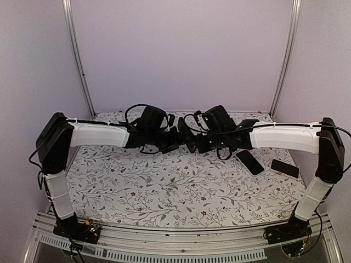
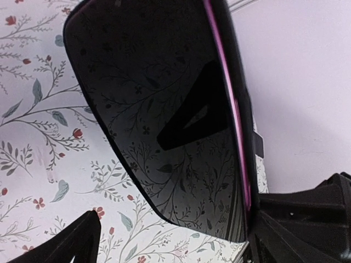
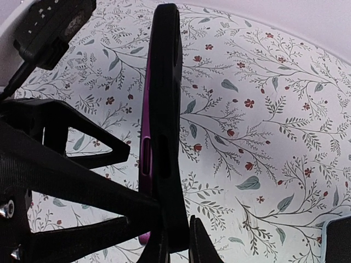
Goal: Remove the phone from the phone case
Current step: Remove the phone case from the phone, then place the phone at the center of the board.
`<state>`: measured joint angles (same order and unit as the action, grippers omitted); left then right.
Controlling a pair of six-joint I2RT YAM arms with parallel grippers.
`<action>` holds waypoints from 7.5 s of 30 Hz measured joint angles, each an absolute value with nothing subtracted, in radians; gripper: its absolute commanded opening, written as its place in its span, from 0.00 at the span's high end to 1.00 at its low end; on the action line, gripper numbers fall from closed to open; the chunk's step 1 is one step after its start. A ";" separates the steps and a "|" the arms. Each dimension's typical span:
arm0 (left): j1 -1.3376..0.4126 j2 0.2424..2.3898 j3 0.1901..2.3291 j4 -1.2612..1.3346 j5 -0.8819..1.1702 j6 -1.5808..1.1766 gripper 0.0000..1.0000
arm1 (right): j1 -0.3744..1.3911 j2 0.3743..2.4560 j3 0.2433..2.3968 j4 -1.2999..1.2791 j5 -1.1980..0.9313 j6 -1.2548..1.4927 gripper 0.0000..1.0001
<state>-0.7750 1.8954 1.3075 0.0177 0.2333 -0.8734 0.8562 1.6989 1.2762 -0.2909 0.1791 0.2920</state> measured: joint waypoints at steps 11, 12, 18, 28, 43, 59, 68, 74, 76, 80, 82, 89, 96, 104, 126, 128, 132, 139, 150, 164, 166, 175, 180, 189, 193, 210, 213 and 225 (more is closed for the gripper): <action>-0.732 1.976 1.208 0.028 0.339 -0.896 0.05 | 0.900 1.860 1.280 -0.284 0.171 0.276 1.00; -0.729 1.977 1.194 0.032 0.345 -0.899 0.06 | 0.907 1.875 1.284 -0.283 0.169 0.277 1.00; -0.715 1.979 1.130 0.071 0.391 -0.922 0.08 | 0.929 1.913 1.286 -0.273 0.155 0.284 1.00; -0.704 1.975 1.084 0.139 0.426 -0.953 0.14 | 0.935 1.918 1.285 -0.254 0.131 0.292 1.00; -0.694 1.946 1.044 0.140 0.462 -0.979 0.35 | 0.935 1.926 1.285 -0.219 0.022 0.325 1.00; -0.699 1.951 1.083 0.137 0.493 -1.023 0.64 | 0.929 1.927 1.285 -0.212 0.010 0.332 1.00; -0.703 1.961 1.099 0.137 0.503 -1.031 0.70 | 0.919 1.927 1.285 -0.216 -0.017 0.327 1.00; -0.705 1.962 1.100 0.137 0.503 -1.032 0.72 | 0.914 1.927 1.285 -0.216 -0.035 0.321 1.00; -0.705 1.962 1.100 0.137 0.503 -1.031 0.72 | 0.913 1.927 1.285 -0.216 -0.038 0.321 1.00; -0.706 1.962 1.100 0.137 0.503 -1.029 0.74 | 0.913 1.927 1.285 -0.216 -0.041 0.321 1.00; -0.706 1.962 1.100 0.137 0.503 -1.029 0.75 | 0.913 1.927 1.285 -0.216 -0.042 0.321 1.00; -0.707 1.962 1.100 0.135 0.502 -1.027 0.71 | 0.913 1.930 1.292 -0.224 -0.044 0.321 1.00; -0.707 1.963 1.100 0.129 0.499 -1.026 0.73 | 0.931 1.943 1.332 -0.279 0.006 0.302 1.00; -0.707 1.965 1.119 0.106 0.508 -1.034 0.81 | 0.948 1.950 1.349 -0.300 0.050 0.286 1.00; -0.728 1.946 1.144 0.039 0.446 -0.987 1.00 | 0.988 1.950 1.354 -0.330 0.186 0.308 1.00; -0.729 1.941 1.140 0.038 0.437 -0.970 1.00 | 0.987 1.950 1.354 -0.329 0.184 0.313 1.00; -0.724 1.929 1.127 0.038 0.429 -0.945 1.00 | 0.979 1.950 1.348 -0.316 0.173 0.315 1.00; -0.717 1.909 1.121 0.031 0.424 -0.912 1.00 | 0.962 1.948 1.347 -0.298 0.160 0.314 1.00; -0.699 1.853 1.121 0.023 0.426 -0.883 1.00 | 0.959 1.910 1.347 -0.271 0.182 0.304 1.00; -0.697 1.838 1.121 0.029 0.443 -0.874 1.00 | 0.953 1.875 1.321 -0.259 0.201 0.297 1.00; -0.696 1.837 1.121 0.033 0.447 -0.871 1.00 | 0.953 1.873 1.321 -0.258 0.204 0.296 1.00; -0.669 1.807 1.094 0.073 0.488 -0.883 1.00 | 0.953 1.861 1.321 -0.235 0.228 0.272 1.00; -0.649 1.801 1.085 0.086 0.527 -0.898 1.00 | 0.961 1.852 1.314 -0.244 0.318 0.236 1.00; -0.619 1.790 1.080 0.068 0.569 -0.899 1.00 | 0.970 1.850 1.285 -0.254 0.391 0.202 1.00; -0.619 1.777 1.080 0.020 0.559 -0.871 1.00 | 0.956 1.836 1.285 -0.270 0.384 0.219 1.00; -0.619 1.692 1.088 -0.118 0.476 -0.762 1.00 | 0.780 1.795 1.285 -0.257 0.179 0.316 1.00; -0.616 1.687 1.095 -0.165 0.436 -0.731 1.00 | 0.770 1.794 1.285 -0.249 0.158 0.329 1.00; -0.459 1.703 1.264 -0.442 0.201 -0.529 1.00 | 0.756 1.732 1.231 -0.192 0.081 0.366 1.00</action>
